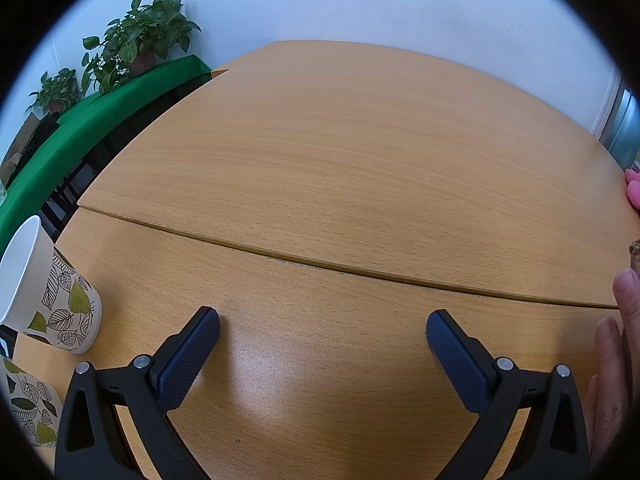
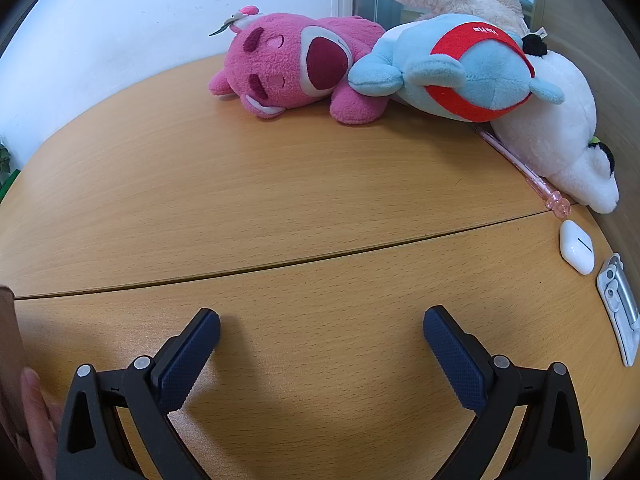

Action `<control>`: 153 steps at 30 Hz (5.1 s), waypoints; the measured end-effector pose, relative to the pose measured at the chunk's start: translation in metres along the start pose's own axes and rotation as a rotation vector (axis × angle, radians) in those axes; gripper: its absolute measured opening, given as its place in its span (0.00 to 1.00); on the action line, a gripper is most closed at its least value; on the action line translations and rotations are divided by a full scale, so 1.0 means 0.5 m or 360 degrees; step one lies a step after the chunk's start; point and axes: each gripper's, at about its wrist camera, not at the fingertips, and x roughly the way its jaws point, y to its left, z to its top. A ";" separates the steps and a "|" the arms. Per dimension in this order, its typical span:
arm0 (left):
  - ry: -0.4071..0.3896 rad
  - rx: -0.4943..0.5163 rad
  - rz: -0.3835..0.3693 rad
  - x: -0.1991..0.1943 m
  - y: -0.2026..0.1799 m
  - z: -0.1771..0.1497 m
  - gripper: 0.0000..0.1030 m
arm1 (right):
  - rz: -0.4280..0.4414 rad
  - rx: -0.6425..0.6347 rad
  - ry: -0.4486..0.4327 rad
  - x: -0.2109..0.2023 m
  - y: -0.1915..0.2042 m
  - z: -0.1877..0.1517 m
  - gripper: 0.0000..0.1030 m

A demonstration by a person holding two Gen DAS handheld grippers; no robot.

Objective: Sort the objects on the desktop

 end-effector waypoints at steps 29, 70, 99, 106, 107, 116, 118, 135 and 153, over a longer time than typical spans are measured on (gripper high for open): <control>-0.0001 0.0000 -0.0001 0.001 -0.001 0.001 1.00 | 0.0003 -0.0002 -0.0001 -0.002 0.001 -0.012 1.00; -0.0001 0.0001 -0.0001 0.001 -0.001 0.003 1.00 | 0.0005 -0.0006 0.0000 -0.004 -0.004 -0.013 1.00; -0.0002 0.0001 -0.0002 0.002 -0.001 0.004 1.00 | 0.0008 -0.0009 0.0000 -0.005 -0.006 -0.014 1.00; -0.0002 0.0001 -0.0002 0.001 -0.002 0.004 1.00 | 0.0008 -0.0009 -0.0001 -0.005 -0.006 -0.016 1.00; -0.0002 0.0001 -0.0002 0.001 -0.002 0.004 1.00 | 0.0008 -0.0009 -0.0001 -0.005 -0.007 -0.015 1.00; -0.0002 0.0002 -0.0002 0.002 -0.001 0.005 1.00 | 0.0009 -0.0010 -0.0001 -0.005 -0.007 -0.015 1.00; -0.0002 0.0002 -0.0002 0.001 -0.002 0.005 1.00 | 0.0009 -0.0010 -0.0001 -0.005 -0.007 -0.015 1.00; -0.0002 0.0002 -0.0002 0.002 -0.002 0.006 1.00 | -0.0014 0.0016 0.0112 -0.058 -0.009 -0.082 1.00; -0.0403 0.0191 -0.0483 -0.351 -0.169 -0.071 0.93 | 0.0604 -0.0353 -0.0384 -0.358 0.214 -0.132 1.00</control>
